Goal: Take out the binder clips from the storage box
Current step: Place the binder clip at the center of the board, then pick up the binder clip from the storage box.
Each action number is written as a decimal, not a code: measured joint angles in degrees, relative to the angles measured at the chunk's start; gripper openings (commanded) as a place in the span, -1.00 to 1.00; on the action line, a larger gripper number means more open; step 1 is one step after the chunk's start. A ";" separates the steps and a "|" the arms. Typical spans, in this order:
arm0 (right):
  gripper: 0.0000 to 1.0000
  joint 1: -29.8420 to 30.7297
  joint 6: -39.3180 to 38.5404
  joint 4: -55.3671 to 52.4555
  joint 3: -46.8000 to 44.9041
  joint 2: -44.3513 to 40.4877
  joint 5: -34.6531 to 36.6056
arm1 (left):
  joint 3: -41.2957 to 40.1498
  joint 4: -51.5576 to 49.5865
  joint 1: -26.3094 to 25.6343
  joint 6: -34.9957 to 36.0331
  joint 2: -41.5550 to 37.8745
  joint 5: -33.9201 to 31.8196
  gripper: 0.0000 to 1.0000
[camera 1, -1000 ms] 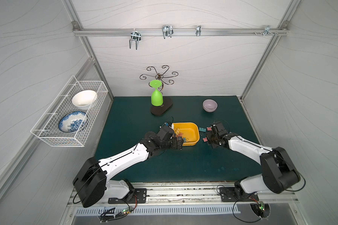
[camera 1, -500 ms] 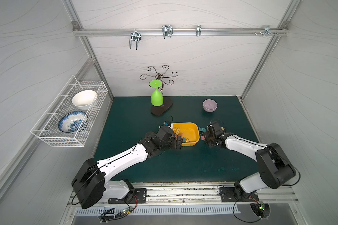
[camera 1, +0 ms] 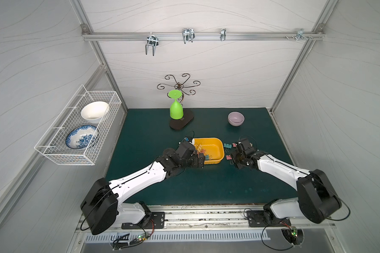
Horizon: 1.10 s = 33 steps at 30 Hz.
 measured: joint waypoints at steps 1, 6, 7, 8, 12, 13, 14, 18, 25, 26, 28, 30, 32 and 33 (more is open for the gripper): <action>0.07 -0.35 -2.08 -1.38 0.66 -0.85 -0.17 | 0.00 -0.17 0.02 0.11 -0.11 -0.15 0.97; 0.02 -3.43 -17.46 -7.78 6.49 -4.68 -0.42 | -0.02 -0.66 0.02 1.44 -2.03 -1.99 0.97; -0.07 -4.28 -20.92 -8.26 7.69 -5.11 -0.90 | -0.09 -0.63 0.00 1.79 -2.60 -2.58 0.97; -0.11 -4.98 -23.37 -8.33 8.41 -5.35 -1.77 | -0.17 -0.63 0.02 2.23 -3.15 -3.19 0.97; -0.21 -9.75 -32.72 -7.32 9.81 -5.22 -11.58 | -0.66 -0.63 0.02 3.78 -5.11 -5.62 0.97; -0.20 -10.49 -34.01 -7.17 9.88 -4.96 -13.35 | -0.72 -0.63 0.02 4.04 -5.38 -6.10 0.97; -0.20 -10.97 -35.41 -7.17 10.08 -4.44 -15.15 | -0.76 -0.66 0.07 4.24 -5.55 -6.58 0.97; -0.12 -7.80 -39.93 -7.34 11.78 -1.51 -19.06 | -1.31 -0.66 0.35 4.57 -5.68 -7.58 0.97; -0.19 1.60 -46.77 -10.16 20.76 9.35 -20.04 | -4.57 -0.74 0.83 4.15 -7.21 -8.15 0.97; -0.20 2.43 -47.28 -10.56 21.86 10.88 -20.06 | -4.83 -0.83 0.96 4.09 -7.30 -8.17 0.97; -0.21 3.96 -48.39 -11.32 23.98 14.27 -20.17 | -5.03 -1.27 1.18 4.00 -7.34 -8.17 0.97; -0.23 4.94 -48.85 -11.82 25.57 17.11 -20.55 | -5.07 -1.40 1.51 3.89 -7.43 -8.15 0.97; -0.24 5.49 -49.07 -12.57 27.26 19.58 -20.87 | -5.09 -1.62 2.05 3.74 -7.72 -8.11 0.97; -0.25 5.70 -49.07 -12.87 28.28 20.96 -21.16 | -5.16 -1.62 2.38 3.63 -7.89 -8.09 0.97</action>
